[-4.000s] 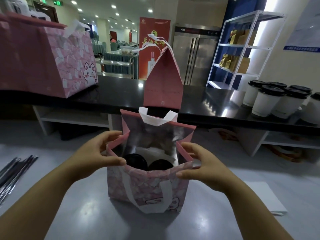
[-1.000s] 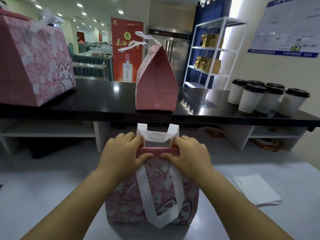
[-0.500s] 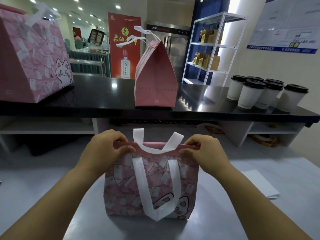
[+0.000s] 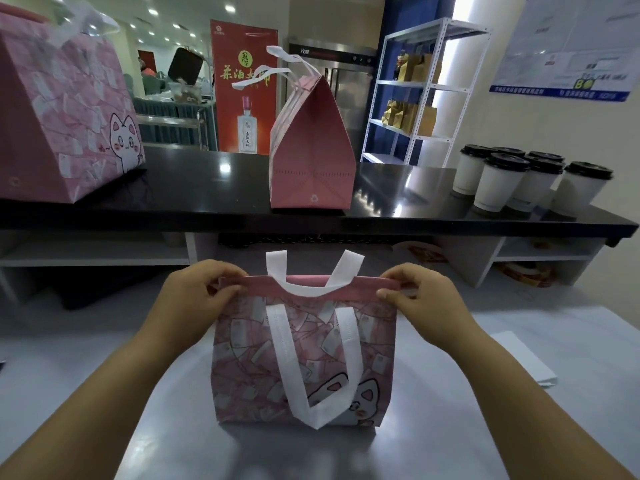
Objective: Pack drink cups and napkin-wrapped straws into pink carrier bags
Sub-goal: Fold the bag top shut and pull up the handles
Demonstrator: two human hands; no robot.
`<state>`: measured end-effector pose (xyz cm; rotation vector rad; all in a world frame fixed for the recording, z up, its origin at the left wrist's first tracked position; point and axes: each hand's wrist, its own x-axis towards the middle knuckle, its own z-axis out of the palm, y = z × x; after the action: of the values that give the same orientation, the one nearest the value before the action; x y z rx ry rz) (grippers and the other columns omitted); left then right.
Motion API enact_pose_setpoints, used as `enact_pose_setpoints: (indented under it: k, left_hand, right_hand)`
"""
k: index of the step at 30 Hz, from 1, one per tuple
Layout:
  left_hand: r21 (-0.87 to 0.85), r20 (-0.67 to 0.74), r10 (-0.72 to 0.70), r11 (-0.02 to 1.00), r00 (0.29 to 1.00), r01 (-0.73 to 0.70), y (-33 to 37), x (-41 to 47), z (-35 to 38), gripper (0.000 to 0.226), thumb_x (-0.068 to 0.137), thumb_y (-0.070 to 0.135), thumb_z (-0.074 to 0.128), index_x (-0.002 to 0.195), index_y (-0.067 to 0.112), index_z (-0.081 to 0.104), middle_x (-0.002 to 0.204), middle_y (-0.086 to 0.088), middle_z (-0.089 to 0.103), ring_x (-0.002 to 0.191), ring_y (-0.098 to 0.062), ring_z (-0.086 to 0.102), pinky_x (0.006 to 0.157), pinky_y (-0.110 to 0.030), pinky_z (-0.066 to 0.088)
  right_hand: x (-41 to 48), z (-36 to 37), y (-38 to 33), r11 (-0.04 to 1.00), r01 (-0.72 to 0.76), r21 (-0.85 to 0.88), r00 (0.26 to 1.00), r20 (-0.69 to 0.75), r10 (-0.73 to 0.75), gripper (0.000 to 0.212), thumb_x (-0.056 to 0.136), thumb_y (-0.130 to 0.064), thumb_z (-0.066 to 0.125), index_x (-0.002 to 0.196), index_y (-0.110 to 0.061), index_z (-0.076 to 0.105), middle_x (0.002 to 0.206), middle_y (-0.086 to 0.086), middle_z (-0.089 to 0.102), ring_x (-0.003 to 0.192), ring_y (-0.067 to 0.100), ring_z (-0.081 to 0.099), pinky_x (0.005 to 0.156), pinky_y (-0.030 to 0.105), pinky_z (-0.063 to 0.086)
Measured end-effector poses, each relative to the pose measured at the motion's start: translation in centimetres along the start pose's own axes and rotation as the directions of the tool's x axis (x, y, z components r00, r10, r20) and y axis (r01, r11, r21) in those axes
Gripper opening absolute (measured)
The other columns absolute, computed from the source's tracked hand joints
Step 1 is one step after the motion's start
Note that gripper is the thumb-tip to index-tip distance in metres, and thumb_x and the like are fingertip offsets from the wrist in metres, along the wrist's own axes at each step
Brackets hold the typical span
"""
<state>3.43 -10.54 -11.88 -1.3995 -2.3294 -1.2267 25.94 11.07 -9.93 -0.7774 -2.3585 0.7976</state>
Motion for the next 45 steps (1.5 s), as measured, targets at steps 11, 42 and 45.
enact_pose_setpoints:
  k: [11,42,45]
  left_hand:
    - [-0.014,-0.012,-0.069,0.998,0.998,0.069,-0.3,-1.4,-0.5,0.031,0.092,0.001,0.051,0.117,0.015,0.064,0.103,-0.001,0.067,0.091,-0.009,0.057,0.078,-0.014,0.044]
    - [-0.057,-0.018,-0.042,0.998,0.999,0.041,9.2,-8.9,-7.2,0.102,0.059,0.08,0.053,0.144,0.035,0.023,0.133,0.037,0.015,0.131,0.002,0.023,0.107,-0.032,0.037]
    - [0.018,-0.063,0.018,1.0,0.998,-0.017,8.4,-6.5,-9.3,0.095,0.067,0.075,0.056,0.146,0.033,0.022,0.141,0.028,0.017,0.133,0.001,0.021,0.109,-0.034,0.035]
  right_hand:
    - [-1.6,-0.5,0.2,0.999,-0.015,0.035,0.992,0.125,0.011,0.015,0.091,-0.016,0.062,0.098,-0.029,0.066,0.091,-0.01,0.068,0.088,0.008,0.063,0.078,0.024,0.052]
    - [-4.5,0.6,-16.6,0.785,0.588,0.194,0.746,-0.507,-0.433,0.006,0.087,-0.013,0.068,0.092,-0.011,0.07,0.075,-0.014,0.063,0.071,0.007,0.065,0.063,0.029,0.058]
    - [-2.5,1.0,-18.6,0.754,0.624,0.205,0.715,-0.538,-0.446,0.009,0.088,-0.015,0.066,0.095,-0.01,0.069,0.079,-0.008,0.065,0.074,0.012,0.066,0.064,0.037,0.058]
